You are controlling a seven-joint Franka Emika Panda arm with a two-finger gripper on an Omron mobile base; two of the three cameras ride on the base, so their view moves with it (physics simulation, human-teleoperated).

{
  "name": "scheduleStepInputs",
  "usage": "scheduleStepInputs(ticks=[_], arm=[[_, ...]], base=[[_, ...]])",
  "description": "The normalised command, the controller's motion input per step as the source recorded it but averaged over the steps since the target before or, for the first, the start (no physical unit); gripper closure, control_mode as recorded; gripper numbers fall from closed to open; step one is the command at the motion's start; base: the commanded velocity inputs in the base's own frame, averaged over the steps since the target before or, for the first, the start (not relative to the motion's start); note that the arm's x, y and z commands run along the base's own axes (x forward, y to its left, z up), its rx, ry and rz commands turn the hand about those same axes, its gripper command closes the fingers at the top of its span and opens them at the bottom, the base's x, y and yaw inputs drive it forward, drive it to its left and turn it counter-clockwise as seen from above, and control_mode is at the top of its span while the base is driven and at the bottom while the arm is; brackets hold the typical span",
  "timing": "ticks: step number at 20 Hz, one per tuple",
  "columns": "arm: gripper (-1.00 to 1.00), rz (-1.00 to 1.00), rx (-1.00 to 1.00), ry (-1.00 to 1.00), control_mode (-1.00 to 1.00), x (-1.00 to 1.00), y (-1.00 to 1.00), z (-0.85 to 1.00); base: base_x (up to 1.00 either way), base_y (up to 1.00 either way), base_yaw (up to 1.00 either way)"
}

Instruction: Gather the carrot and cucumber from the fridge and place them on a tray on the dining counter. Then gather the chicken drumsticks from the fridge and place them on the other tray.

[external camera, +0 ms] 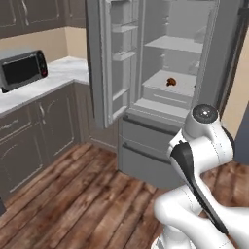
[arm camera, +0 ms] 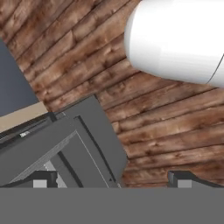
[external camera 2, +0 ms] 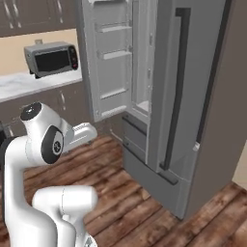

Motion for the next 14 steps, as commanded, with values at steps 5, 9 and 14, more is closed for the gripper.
scheduleStepInputs(ticks=[5,9,14], arm=[[-1.0,0.0,0.0,0.0,1.0,0.0,0.0,0.0],[-1.0,0.0,0.0,0.0,1.0,0.0,0.0,0.0],[-1.0,0.0,0.0,0.0,1.0,0.0,0.0,0.0]], base=[[0.6,0.14,-0.29],[0.66,0.18,-0.3],[0.71,0.23,-0.3]])
